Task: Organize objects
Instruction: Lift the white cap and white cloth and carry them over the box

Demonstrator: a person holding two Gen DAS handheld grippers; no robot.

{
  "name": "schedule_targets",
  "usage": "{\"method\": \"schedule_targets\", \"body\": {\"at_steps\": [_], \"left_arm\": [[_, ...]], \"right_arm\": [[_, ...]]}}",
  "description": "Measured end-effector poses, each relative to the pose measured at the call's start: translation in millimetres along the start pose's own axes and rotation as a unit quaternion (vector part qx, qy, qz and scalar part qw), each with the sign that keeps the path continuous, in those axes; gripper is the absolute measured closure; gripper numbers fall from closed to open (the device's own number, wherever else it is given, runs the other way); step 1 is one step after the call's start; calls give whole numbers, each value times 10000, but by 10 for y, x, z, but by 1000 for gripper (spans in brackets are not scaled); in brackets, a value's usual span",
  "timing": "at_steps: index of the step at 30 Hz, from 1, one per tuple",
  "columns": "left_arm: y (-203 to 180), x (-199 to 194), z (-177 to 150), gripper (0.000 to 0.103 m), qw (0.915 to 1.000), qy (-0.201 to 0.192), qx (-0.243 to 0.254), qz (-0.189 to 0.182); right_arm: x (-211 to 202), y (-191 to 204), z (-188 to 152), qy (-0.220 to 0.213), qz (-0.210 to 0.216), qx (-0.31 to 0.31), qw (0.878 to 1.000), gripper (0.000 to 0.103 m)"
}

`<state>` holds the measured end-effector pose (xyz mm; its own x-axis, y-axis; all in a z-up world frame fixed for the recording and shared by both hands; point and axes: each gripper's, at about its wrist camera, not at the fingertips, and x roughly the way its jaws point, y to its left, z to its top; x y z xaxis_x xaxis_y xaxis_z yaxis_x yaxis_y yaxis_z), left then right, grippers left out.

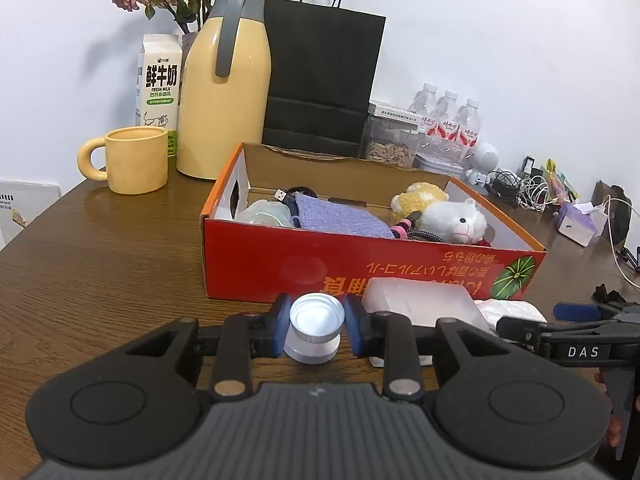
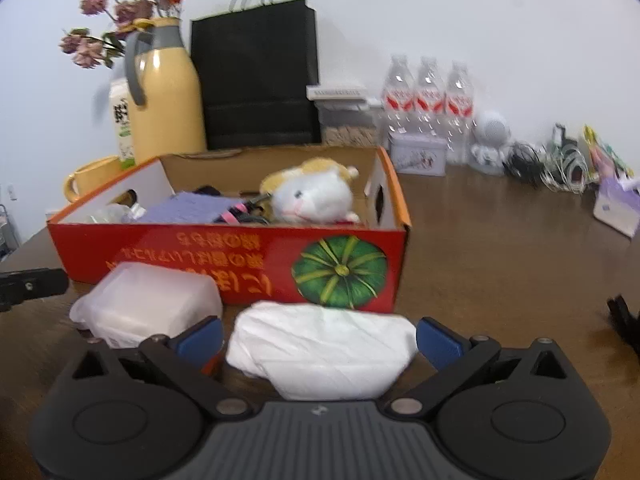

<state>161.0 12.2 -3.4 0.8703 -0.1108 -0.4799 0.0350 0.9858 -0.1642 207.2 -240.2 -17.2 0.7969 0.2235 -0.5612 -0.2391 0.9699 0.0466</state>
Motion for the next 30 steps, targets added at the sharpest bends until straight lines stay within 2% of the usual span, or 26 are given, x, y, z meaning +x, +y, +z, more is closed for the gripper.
{"method": "schedule_targets", "body": {"at_steps": [4, 9, 16, 21, 30], "left_arm": [[11, -1, -3, 74, 10000, 2, -28, -69], [45, -26, -5, 74, 9998, -27, -105, -180], [49, -43, -31, 74, 9995, -14, -153, -263], [66, -54, -37, 74, 9995, -24, -178, -243], [48, -81, -28, 74, 9997, -67, -159, -173]], "right_arm": [[116, -59, 42, 491, 102, 192, 9986, 0], [290, -51, 109, 743, -2, 363, 9966, 0], [330, 16, 23, 512, -179, 184, 9984, 1], [242, 22, -15, 351, -213, 138, 9991, 23], [23, 44, -52, -47, -211, 80, 9997, 24]]}}
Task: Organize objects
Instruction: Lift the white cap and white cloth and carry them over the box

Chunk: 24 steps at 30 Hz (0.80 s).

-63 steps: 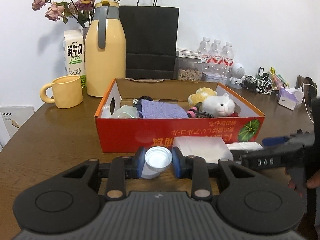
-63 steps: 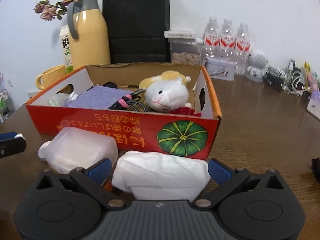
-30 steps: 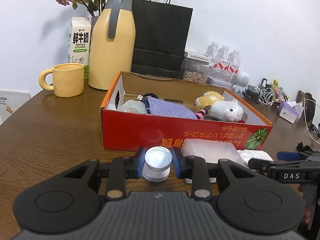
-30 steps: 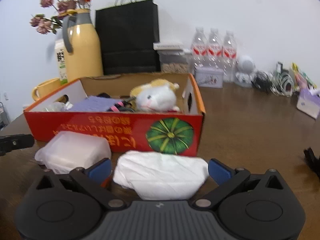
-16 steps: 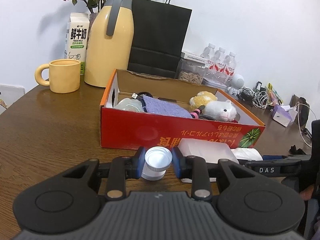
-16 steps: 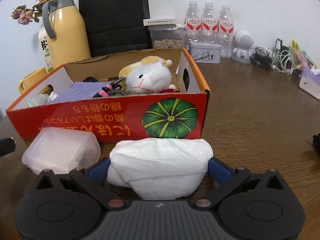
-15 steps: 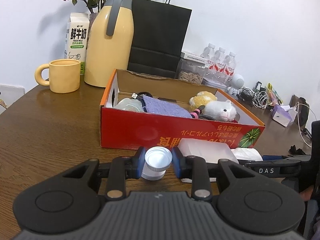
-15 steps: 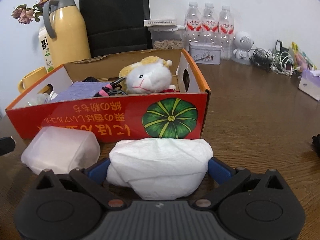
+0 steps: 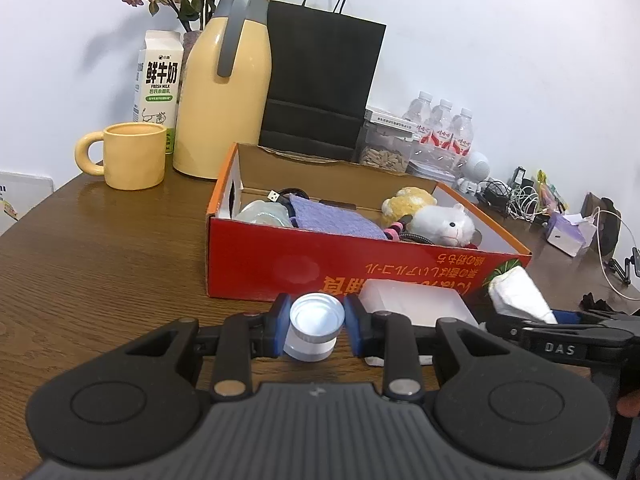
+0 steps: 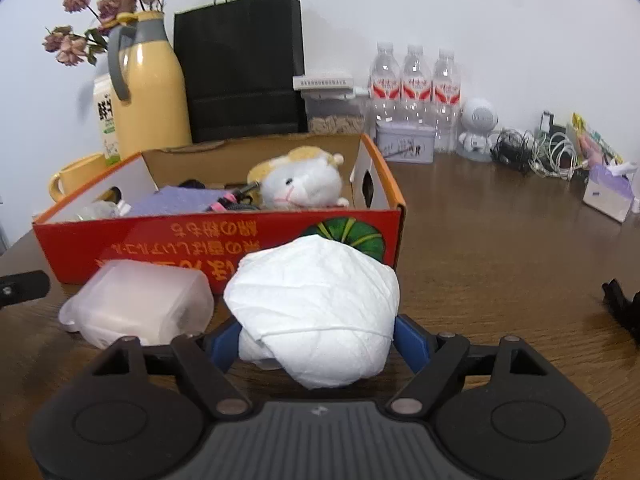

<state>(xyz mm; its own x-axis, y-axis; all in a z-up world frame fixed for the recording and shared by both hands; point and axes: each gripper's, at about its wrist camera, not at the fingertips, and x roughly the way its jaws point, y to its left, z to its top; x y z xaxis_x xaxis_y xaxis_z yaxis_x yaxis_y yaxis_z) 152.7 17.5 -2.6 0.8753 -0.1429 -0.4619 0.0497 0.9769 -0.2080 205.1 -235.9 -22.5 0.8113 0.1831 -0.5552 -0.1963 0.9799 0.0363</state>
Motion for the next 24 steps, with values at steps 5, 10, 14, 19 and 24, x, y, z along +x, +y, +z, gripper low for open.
{"method": "schedule_targets", "body": {"at_steps": [5, 10, 14, 19, 24], "left_arm": [[-41, -56, 74, 74, 9999, -83, 97, 21], [-72, -78, 260, 73, 9995, -211, 209, 82], [-125, -20, 464, 73, 9984, -363, 392, 187], [-155, 160, 711, 73, 9977, -429, 454, 273], [-146, 386, 910, 73, 9971, -512, 448, 342]], "right_arm": [[-138, 33, 46, -230, 79, -104, 9997, 24], [-257, 100, 182, -528, 231, -288, 9979, 24], [-265, 200, 372, -733, 368, -474, 9955, 24], [-170, 398, 630, -913, 551, -740, 9915, 23], [57, 585, 857, -937, 641, -945, 9890, 23]]}}
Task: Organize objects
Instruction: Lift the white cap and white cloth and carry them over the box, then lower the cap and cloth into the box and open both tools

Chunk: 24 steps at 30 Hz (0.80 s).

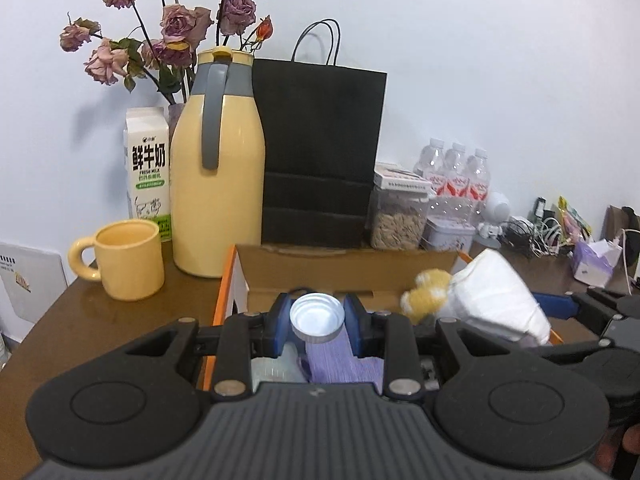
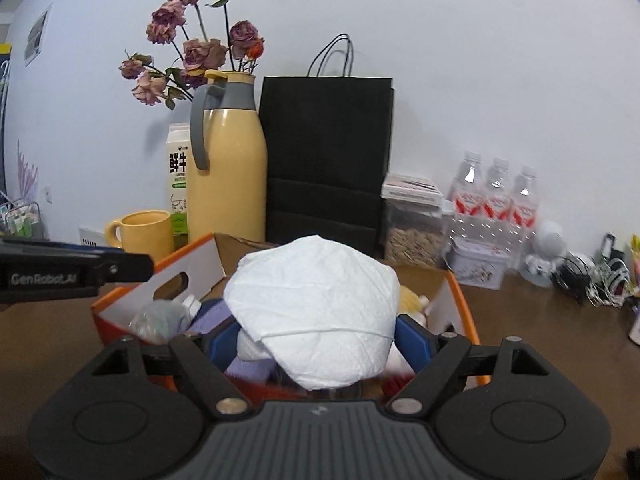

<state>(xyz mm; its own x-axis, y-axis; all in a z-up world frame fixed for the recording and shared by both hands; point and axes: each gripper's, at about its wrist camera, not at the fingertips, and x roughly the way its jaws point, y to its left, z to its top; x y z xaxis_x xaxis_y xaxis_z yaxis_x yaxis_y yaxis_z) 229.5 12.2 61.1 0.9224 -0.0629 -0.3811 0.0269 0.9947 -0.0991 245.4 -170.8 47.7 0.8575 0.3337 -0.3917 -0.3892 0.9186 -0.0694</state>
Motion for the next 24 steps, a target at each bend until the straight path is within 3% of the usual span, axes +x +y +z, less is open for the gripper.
{"method": "schedule_targets", "body": {"at_steps": [8, 15, 16, 18, 22, 24], "left_arm": [[53, 438, 62, 73, 9998, 142, -138, 32], [37, 568, -46, 73, 9996, 220, 43, 156], [35, 565, -56, 70, 9996, 204, 61, 178], [39, 554, -64, 56, 9996, 171, 62, 206], [55, 508, -59, 0, 9995, 26, -5, 330], [68, 478, -54, 0, 9993, -82, -91, 346]], "right_arm": [[462, -19, -8, 47, 33, 198, 9998, 23], [624, -105, -136, 371, 168, 275, 9988, 22], [622, -111, -143, 375, 152, 283, 9988, 22], [604, -122, -152, 357, 125, 316, 9988, 10], [556, -128, -154, 311, 58, 329, 9990, 0], [542, -120, -157, 325, 85, 311, 9989, 0]]}}
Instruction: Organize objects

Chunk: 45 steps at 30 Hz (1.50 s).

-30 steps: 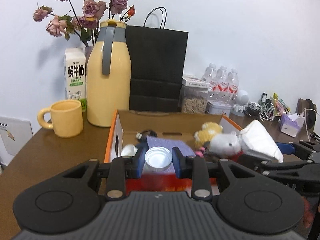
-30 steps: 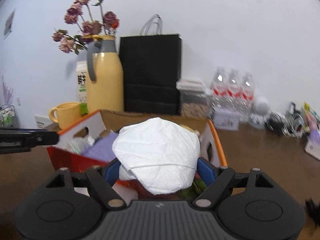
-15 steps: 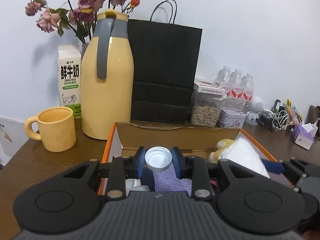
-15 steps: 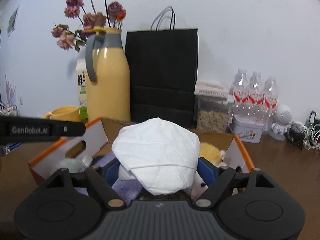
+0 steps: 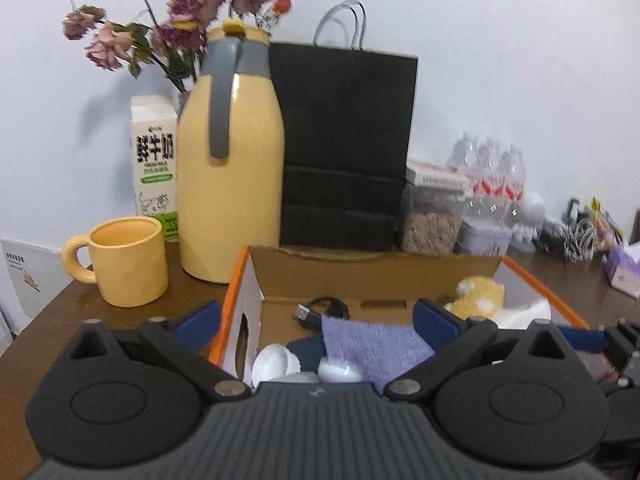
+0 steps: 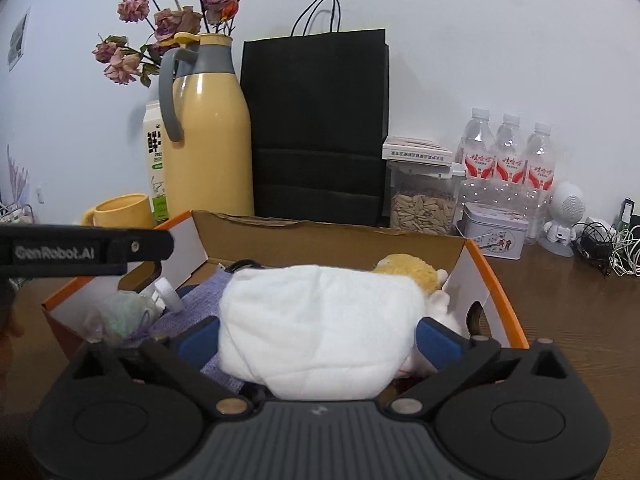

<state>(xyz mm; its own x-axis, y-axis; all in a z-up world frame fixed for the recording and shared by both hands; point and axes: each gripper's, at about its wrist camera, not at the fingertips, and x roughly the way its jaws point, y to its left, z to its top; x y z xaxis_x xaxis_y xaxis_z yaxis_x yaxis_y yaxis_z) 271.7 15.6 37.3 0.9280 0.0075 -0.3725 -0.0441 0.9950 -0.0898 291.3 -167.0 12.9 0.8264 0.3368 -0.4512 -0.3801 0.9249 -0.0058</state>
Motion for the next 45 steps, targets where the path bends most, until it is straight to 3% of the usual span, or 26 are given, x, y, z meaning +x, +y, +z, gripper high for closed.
{"method": "schedule_targets", "body": {"at_steps": [13, 33, 45], "left_arm": [[-22, -58, 5, 0, 10000, -62, -34, -26], [-6, -689, -182, 0, 9975, -709, 23, -52], [72, -906, -585, 0, 9995, -261, 168, 15]], "right_arm": [[-166, 21, 48, -184, 57, -34, 9998, 0], [-671, 15, -121, -566, -37, -111, 9983, 0], [-939, 25, -472, -387, -16, -133, 9992, 0]]}}
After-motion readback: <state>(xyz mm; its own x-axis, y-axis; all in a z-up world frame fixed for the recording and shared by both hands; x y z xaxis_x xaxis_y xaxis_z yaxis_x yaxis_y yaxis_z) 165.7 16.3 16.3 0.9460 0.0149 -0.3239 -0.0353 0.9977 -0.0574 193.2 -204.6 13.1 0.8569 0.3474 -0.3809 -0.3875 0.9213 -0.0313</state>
